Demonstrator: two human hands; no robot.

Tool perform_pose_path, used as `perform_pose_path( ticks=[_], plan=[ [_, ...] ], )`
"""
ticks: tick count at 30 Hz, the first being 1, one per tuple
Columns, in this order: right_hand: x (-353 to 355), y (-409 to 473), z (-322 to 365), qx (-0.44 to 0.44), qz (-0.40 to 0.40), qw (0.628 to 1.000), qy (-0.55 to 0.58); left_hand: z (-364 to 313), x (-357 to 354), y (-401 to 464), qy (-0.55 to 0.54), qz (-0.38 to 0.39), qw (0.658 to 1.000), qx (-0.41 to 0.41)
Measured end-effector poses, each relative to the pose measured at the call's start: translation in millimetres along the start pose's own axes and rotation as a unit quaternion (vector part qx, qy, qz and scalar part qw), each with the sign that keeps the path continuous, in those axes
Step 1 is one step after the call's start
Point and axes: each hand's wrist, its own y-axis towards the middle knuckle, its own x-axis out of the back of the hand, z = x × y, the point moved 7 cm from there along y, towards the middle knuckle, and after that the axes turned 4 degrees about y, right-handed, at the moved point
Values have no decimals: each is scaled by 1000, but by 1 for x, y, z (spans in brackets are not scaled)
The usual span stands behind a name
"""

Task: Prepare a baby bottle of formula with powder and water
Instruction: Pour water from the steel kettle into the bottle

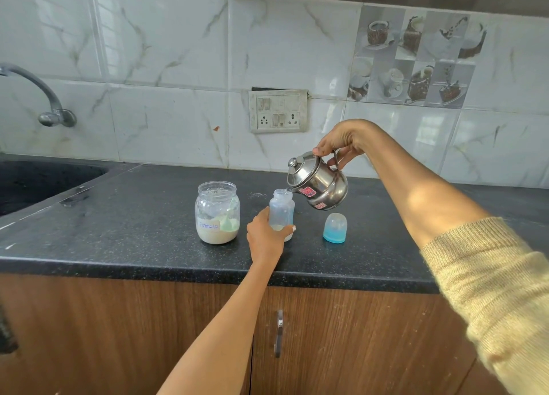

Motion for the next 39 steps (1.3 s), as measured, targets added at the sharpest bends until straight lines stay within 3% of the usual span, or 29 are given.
perform_pose_path(
  ticks=[39],
  plan=[
    [2,0,6,5,-3,1000,-29,-3,3,-3,-11,7,1000,6]
  ],
)
